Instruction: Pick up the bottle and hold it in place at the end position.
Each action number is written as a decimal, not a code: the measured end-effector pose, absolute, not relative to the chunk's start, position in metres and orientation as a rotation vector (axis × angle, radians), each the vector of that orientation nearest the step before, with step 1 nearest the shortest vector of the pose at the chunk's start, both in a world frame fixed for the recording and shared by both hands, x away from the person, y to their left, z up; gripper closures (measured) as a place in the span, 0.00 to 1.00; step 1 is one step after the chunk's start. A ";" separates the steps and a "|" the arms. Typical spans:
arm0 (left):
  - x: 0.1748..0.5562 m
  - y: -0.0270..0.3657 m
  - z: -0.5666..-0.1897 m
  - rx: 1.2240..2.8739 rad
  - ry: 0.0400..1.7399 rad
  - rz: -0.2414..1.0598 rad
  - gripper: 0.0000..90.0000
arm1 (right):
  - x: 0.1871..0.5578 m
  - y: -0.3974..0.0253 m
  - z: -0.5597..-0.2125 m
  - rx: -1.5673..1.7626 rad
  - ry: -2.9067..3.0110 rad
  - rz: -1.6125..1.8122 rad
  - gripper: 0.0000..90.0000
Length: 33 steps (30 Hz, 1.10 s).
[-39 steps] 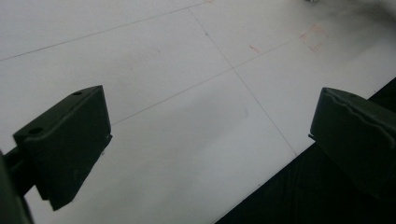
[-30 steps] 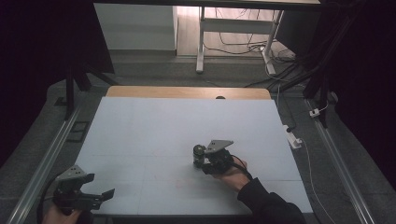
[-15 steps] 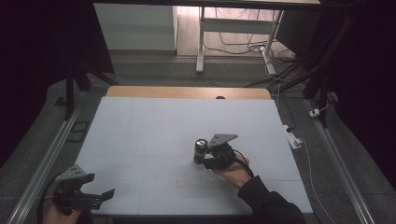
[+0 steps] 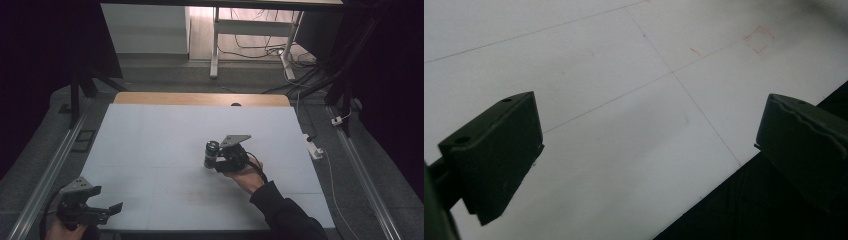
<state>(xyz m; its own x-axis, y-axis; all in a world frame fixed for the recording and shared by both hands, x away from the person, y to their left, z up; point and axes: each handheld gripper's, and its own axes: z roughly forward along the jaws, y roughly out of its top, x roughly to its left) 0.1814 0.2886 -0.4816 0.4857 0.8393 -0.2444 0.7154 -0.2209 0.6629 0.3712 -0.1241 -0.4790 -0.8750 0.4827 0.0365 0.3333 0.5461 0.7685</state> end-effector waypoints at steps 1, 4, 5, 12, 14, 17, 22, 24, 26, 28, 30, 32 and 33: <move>0.181 0.289 -0.482 1.990 1.281 0.212 0.00 | 0.373 -0.123 -0.478 0.697 2.599 1.239 0.59; 0.182 0.288 -0.482 1.990 1.282 0.210 0.00 | 0.378 -0.121 -0.477 0.687 2.595 1.239 0.59; 0.182 0.288 -0.482 1.990 1.282 0.210 0.00 | 0.380 -0.120 -0.476 0.688 2.594 1.238 0.59; 0.181 0.289 -0.482 1.990 1.280 0.208 0.00 | 0.393 -0.111 -0.478 0.671 2.595 1.212 0.59; 0.181 0.289 -0.482 1.990 1.279 0.207 0.00 | 0.396 -0.109 -0.478 0.672 2.589 1.203 0.59; 0.182 0.289 -0.482 1.990 1.279 0.206 0.00 | 0.403 -0.108 -0.478 0.676 2.578 1.198 0.59; 0.182 0.289 -0.482 1.988 1.281 0.203 0.00 | 0.413 -0.104 -0.480 0.675 2.573 1.194 0.59; 0.182 0.289 -0.482 1.988 1.283 0.199 0.00 | 0.415 -0.101 -0.481 0.673 2.572 1.192 0.59; 0.182 0.289 -0.482 1.988 1.283 0.199 0.00 | 0.418 -0.099 -0.483 0.673 2.573 1.185 0.59; 0.182 0.289 -0.482 1.988 1.282 0.199 0.00 | 0.420 -0.097 -0.484 0.667 2.571 1.174 0.59; 0.182 0.289 -0.482 1.988 1.283 0.199 0.00 | 0.422 -0.094 -0.486 0.662 2.569 1.161 0.59; 0.182 0.289 -0.482 1.988 1.283 0.198 0.00 | 0.423 -0.091 -0.488 0.662 2.575 1.151 0.59; 0.182 0.289 -0.482 1.988 1.283 0.198 0.00 | 0.423 -0.090 -0.490 0.660 2.576 1.148 0.59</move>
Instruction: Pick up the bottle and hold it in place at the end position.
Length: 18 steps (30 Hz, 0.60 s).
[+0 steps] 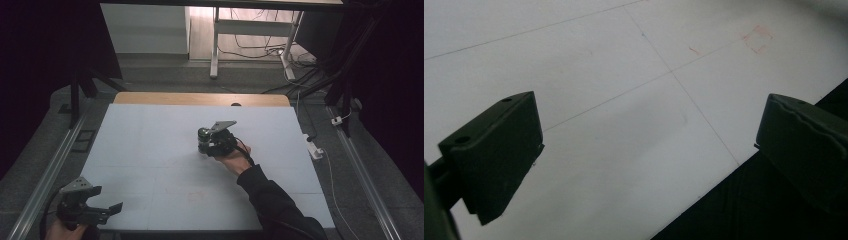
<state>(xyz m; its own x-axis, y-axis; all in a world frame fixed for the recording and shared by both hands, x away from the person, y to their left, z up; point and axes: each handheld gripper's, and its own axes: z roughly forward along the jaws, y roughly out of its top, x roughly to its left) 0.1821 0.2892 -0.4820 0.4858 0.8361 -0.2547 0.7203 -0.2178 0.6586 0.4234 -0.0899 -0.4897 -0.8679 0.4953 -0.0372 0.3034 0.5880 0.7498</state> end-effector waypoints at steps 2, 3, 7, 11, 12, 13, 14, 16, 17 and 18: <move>0.182 0.289 -0.482 1.988 1.282 0.198 0.00 | 0.425 -0.087 -0.492 0.664 2.578 1.143 0.59; 0.182 0.289 -0.482 1.988 1.282 0.198 0.00 | 0.425 -0.086 -0.494 0.663 2.579 1.140 0.59; 0.182 0.289 -0.482 1.989 1.280 0.197 0.00 | 0.427 -0.083 -0.498 0.673 2.582 1.130 0.59; 0.182 0.290 -0.482 1.988 1.279 0.196 0.00 | 0.428 -0.081 -0.502 0.673 2.580 1.119 0.59; 0.182 0.290 -0.482 1.988 1.278 0.196 0.00 | 0.429 -0.081 -0.503 0.669 2.578 1.117 0.59; 0.182 0.290 -0.482 1.988 1.278 0.196 0.00 | 0.429 -0.081 -0.504 0.666 2.579 1.115 0.59; 0.182 0.290 -0.482 1.989 1.277 0.196 0.00 | 0.429 -0.081 -0.505 0.666 2.580 1.110 0.59; 0.182 0.289 -0.482 1.989 1.277 0.196 0.00 | 0.429 -0.081 -0.507 0.661 2.576 1.114 0.59; 0.182 0.289 -0.482 1.989 1.277 0.196 0.00 | 0.429 -0.082 -0.507 0.654 2.574 1.116 0.59; 0.182 0.289 -0.482 1.989 1.277 0.196 0.00 | 0.428 -0.082 -0.508 0.653 2.571 1.121 0.59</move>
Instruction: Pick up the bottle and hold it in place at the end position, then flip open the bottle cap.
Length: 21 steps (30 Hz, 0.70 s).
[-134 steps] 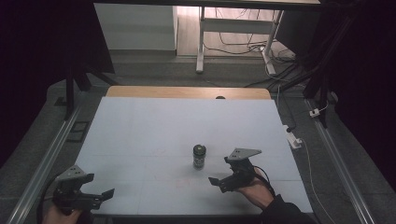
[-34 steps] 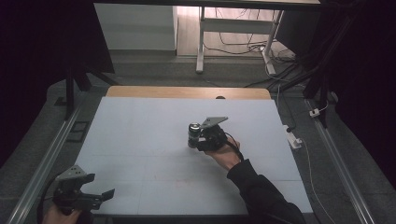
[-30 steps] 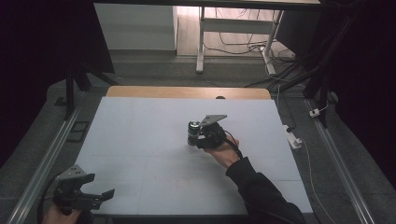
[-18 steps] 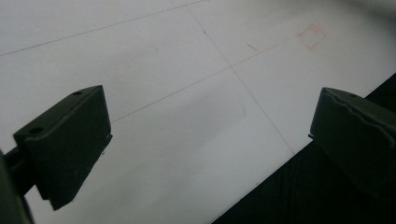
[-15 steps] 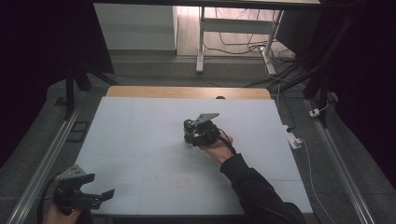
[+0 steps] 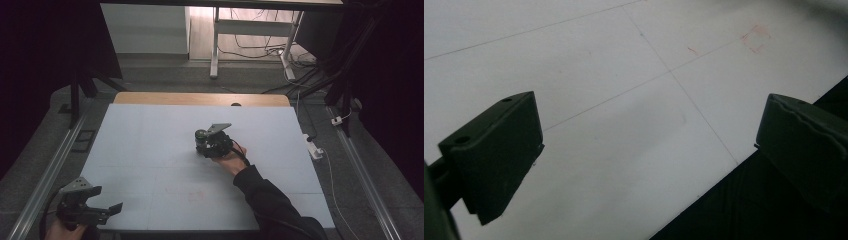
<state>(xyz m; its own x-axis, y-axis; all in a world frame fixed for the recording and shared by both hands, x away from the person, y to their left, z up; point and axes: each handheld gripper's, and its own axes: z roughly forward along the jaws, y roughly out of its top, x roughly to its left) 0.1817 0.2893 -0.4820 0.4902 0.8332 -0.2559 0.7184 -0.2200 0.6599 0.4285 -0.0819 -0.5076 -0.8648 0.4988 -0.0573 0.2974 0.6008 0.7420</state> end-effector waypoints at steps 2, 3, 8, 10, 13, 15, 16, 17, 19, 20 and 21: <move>0.182 0.289 -0.482 1.989 1.277 0.196 0.00 | 0.428 -0.082 -0.508 0.650 2.565 1.128 0.59; 0.182 0.289 -0.482 1.991 1.277 0.196 0.00 | 0.428 -0.083 -0.509 0.648 2.564 1.133 0.59; 0.181 0.289 -0.482 1.994 1.278 0.198 0.00 | 0.428 -0.084 -0.509 0.666 2.567 1.140 0.59; 0.181 0.288 -0.482 1.994 1.278 0.203 0.00 | 0.429 -0.084 -0.509 0.667 2.570 1.139 0.59; 0.181 0.289 -0.482 1.993 1.281 0.206 0.00 | 0.429 -0.084 -0.509 0.670 2.573 1.138 0.59; 0.181 0.289 -0.481 1.984 1.275 0.208 0.00 | 0.430 -0.084 -0.509 0.672 2.578 1.135 0.59; 0.181 0.289 -0.481 1.984 1.275 0.208 0.00 | 0.430 -0.084 -0.509 0.673 2.580 1.135 0.59; 0.181 0.288 -0.480 1.981 1.268 0.212 0.00 | 0.430 -0.084 -0.509 0.671 2.580 1.134 0.59; 0.181 0.288 -0.480 1.982 1.262 0.214 0.00 | 0.430 -0.084 -0.509 0.672 2.581 1.133 0.59; 0.182 0.287 -0.479 1.980 1.258 0.216 0.00 | 0.430 -0.084 -0.509 0.674 2.581 1.134 0.59; 0.182 0.287 -0.479 1.980 1.258 0.216 0.00 | 0.430 -0.084 -0.509 0.674 2.581 1.134 0.59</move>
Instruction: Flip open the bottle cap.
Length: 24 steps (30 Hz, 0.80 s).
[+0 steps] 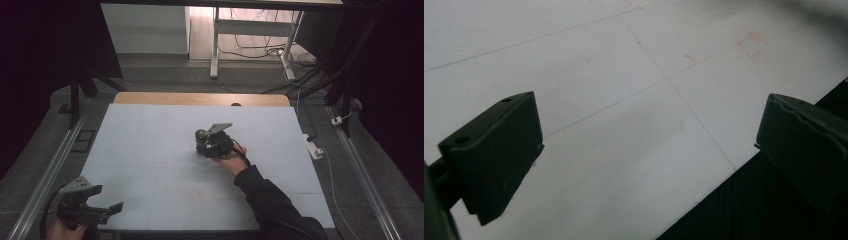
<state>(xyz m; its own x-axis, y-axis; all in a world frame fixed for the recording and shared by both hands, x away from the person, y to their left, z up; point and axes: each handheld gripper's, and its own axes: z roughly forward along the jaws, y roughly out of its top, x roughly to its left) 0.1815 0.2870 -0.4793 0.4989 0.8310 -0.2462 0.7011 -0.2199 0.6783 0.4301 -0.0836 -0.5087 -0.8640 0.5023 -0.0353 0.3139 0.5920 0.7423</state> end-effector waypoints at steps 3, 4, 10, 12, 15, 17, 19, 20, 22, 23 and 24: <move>0.183 0.286 -0.478 1.979 1.246 0.221 0.00 | 0.430 -0.084 -0.509 0.675 2.580 1.135 0.59; 0.184 0.285 -0.477 1.979 1.238 0.222 0.00 | 0.430 -0.084 -0.509 0.678 2.580 1.135 0.59; 0.190 0.282 -0.476 1.992 1.194 0.231 0.00 | 0.430 -0.084 -0.509 0.679 2.581 1.138 0.59; 0.193 0.280 -0.475 2.001 1.172 0.225 0.00 | 0.430 -0.084 -0.509 0.678 2.581 1.139 0.59; 0.202 0.274 -0.475 2.017 1.136 0.197 0.00 | 0.431 -0.084 -0.509 0.677 2.582 1.140 0.59; 0.206 0.271 -0.476 2.011 1.098 0.190 0.00 | 0.431 -0.084 -0.509 0.676 2.583 1.139 0.59; 0.210 0.268 -0.477 2.005 1.068 0.172 0.00 | 0.431 -0.084 -0.509 0.676 2.584 1.138 0.59; 0.211 0.267 -0.477 2.005 1.058 0.172 0.00 | 0.431 -0.084 -0.509 0.673 2.584 1.138 0.59; 0.215 0.264 -0.477 2.004 1.038 0.177 0.00 | 0.431 -0.084 -0.509 0.674 2.584 1.137 0.59; 0.217 0.262 -0.477 2.005 1.033 0.173 0.00 | 0.431 -0.084 -0.509 0.672 2.585 1.136 0.59; 0.217 0.262 -0.477 2.005 1.033 0.173 0.00 | 0.431 -0.084 -0.509 0.672 2.585 1.137 0.59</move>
